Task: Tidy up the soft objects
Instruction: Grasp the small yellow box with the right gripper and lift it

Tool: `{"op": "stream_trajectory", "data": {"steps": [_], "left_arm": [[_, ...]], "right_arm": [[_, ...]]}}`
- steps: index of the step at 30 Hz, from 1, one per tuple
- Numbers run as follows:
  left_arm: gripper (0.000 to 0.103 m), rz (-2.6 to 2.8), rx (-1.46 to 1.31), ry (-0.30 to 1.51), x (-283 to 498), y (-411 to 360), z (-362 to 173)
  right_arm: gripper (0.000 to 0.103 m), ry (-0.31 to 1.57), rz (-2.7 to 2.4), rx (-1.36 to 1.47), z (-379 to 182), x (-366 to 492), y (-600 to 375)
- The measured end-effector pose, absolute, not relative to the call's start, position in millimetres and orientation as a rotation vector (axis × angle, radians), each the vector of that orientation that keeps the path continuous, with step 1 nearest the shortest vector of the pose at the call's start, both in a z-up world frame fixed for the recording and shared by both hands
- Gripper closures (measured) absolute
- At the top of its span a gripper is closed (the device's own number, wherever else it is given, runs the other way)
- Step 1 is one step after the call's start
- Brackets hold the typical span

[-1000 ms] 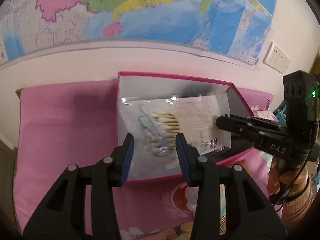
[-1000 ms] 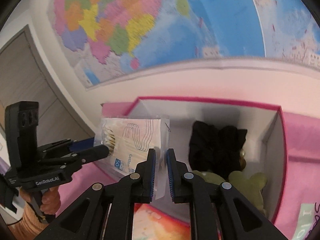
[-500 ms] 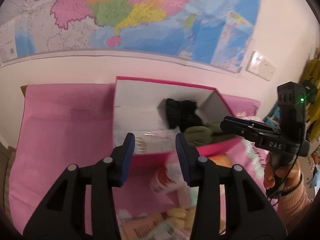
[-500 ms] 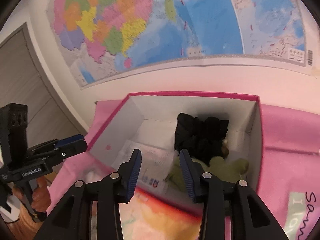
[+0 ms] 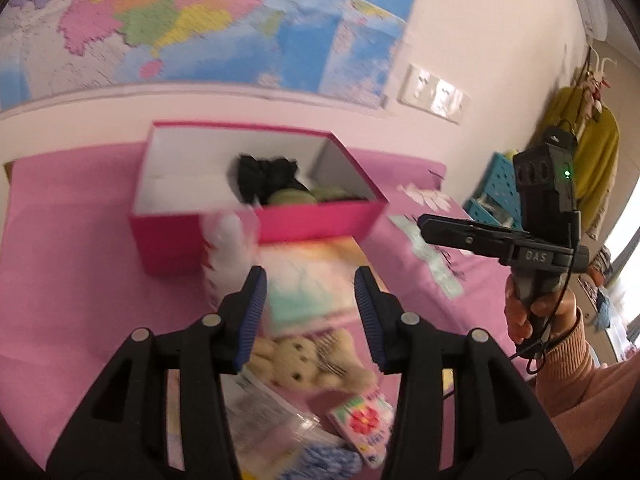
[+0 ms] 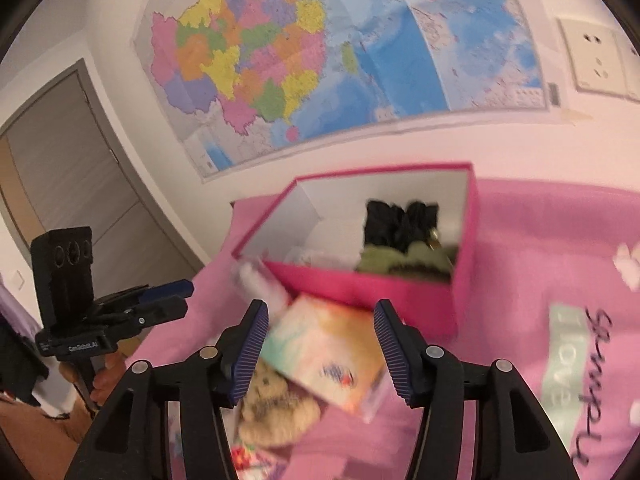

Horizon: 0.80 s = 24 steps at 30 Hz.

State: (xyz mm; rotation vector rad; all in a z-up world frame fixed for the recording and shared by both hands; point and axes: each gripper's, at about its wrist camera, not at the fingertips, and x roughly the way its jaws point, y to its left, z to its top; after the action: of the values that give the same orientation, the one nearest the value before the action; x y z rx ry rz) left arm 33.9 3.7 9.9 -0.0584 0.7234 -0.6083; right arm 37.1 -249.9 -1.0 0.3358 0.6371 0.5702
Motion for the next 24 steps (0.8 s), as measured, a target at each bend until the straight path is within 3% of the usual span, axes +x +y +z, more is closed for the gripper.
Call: {"op": "stream_trajectory", "data": {"steps": [24], "left_arm": [[0.056, -0.844, 0.085, 0.955, -12.1, -97.0, -61.9]], "right_arm": [[0.046, 0.916, 0.467, 0.401, -103.8, -42.6, -285.4]]}}
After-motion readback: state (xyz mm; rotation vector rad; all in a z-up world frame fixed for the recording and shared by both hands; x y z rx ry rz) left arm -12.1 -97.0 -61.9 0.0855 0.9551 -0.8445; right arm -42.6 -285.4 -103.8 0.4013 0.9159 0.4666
